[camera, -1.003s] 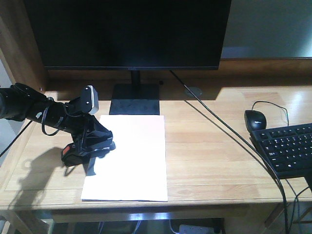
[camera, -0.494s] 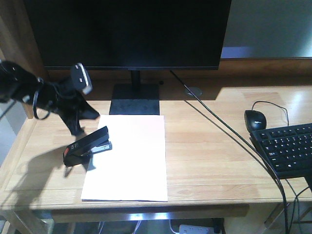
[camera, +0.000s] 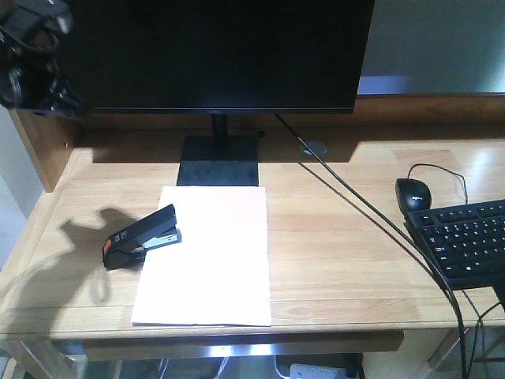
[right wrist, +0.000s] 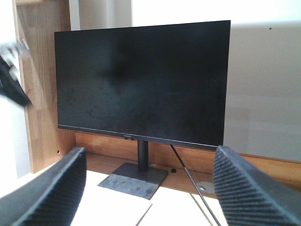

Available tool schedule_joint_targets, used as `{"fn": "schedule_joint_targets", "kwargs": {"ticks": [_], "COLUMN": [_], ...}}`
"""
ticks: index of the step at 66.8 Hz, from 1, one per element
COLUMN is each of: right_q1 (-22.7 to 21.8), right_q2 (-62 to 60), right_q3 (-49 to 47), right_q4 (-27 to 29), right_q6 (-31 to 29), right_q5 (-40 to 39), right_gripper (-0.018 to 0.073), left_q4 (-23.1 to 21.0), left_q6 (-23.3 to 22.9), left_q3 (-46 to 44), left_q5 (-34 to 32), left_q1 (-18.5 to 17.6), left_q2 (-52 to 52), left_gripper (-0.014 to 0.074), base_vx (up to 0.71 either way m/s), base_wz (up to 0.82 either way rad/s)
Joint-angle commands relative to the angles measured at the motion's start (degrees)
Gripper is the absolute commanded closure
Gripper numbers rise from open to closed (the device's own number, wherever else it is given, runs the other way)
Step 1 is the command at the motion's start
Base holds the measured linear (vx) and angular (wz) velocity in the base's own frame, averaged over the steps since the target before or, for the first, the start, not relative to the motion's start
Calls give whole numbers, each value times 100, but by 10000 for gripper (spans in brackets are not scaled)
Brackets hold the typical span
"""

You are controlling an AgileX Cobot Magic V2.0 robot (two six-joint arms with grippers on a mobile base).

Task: Grab stapler and paper to desk for stapling
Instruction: 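Open the left gripper and lift it away from the stapler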

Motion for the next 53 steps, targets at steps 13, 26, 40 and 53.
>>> {"fn": "schedule_joint_targets", "kwargs": {"ticks": [13, 26, 40, 53], "right_q1": [-29, -29, -29, -29], "right_q2": [58, 58, 58, 58], "right_q3": [-150, -150, -150, -150], "right_q4": [-80, -80, -80, -80], "right_q6": [-15, -15, -15, -15], "right_q5": [-293, -293, -293, -293], "right_gripper": [31, 31, 31, 31], "left_q4": [81, 627, 1446, 1424], "left_q6": [-1626, -2069, -2725, -2581], "left_q3": [-216, 87, 1435, 3036], "left_q5": [-117, -313, -1388, -2299], "left_q1": [4, 4, 4, -13], "left_q2": [-747, -1174, -2366, -3738], "left_gripper": [603, 603, 603, 603], "base_vx": [0, 0, 0, 0], "base_wz": [0, 0, 0, 0]}}
